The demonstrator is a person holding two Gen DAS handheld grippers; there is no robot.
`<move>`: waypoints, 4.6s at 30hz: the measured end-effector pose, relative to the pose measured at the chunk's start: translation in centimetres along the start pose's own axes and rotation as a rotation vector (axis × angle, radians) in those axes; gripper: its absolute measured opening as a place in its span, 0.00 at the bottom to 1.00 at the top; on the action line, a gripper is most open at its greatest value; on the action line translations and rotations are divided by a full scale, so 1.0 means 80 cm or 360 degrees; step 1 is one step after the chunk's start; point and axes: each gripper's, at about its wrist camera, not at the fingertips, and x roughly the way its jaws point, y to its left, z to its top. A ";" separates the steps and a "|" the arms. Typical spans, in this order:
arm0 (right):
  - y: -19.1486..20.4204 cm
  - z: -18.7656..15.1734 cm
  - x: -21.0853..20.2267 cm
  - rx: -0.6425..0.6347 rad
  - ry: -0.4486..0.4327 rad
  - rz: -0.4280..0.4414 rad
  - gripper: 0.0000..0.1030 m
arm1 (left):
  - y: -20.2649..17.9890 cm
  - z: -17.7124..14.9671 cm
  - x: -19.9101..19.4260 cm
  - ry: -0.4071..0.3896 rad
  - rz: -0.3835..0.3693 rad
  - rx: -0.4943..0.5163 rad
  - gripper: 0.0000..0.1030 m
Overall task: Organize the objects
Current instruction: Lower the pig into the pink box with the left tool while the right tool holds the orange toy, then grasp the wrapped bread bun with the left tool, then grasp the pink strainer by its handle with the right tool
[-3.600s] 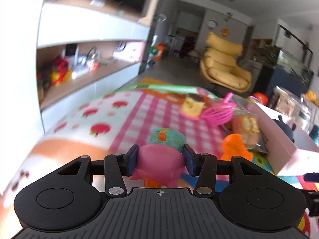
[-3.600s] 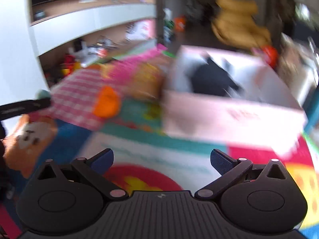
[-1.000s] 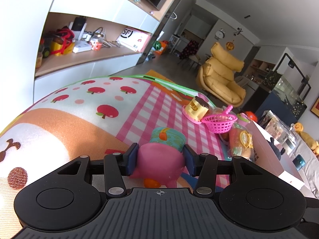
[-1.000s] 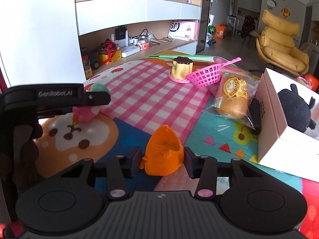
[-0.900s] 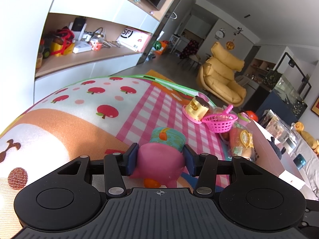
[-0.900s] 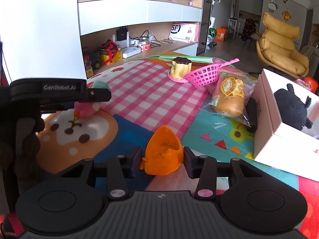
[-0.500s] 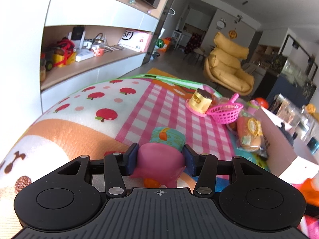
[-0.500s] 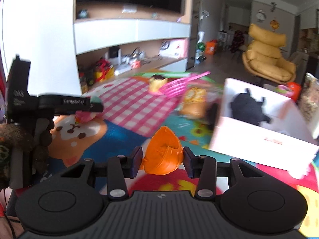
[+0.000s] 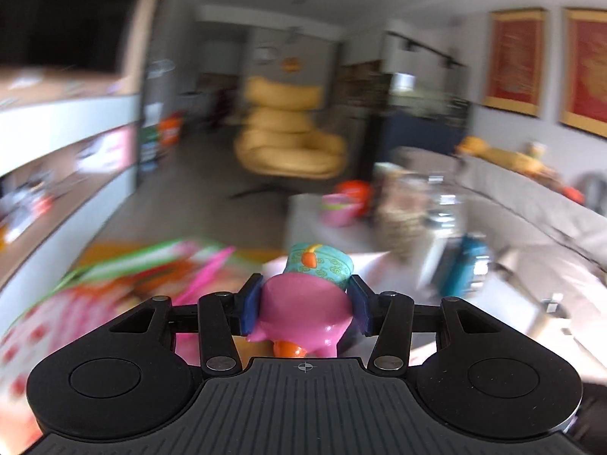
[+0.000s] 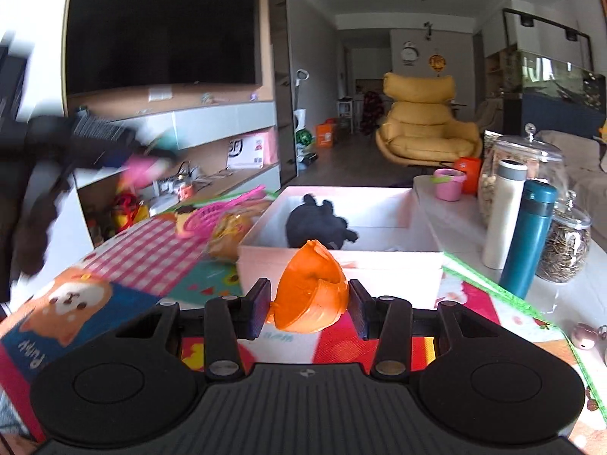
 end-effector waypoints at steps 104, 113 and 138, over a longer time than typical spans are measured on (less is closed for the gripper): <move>0.192 0.038 0.242 -0.0493 0.0517 0.0252 0.88 | 0.238 -0.181 -0.064 0.0206 0.0345 -0.0700 0.56; 0.214 0.038 0.173 -0.0636 0.0378 0.0600 0.88 | 0.249 -0.180 -0.068 0.0201 0.0380 -0.0721 0.56; 0.202 0.047 0.218 -0.0579 0.0389 0.0282 0.87 | 0.235 -0.181 -0.065 0.0207 0.0437 -0.0650 0.56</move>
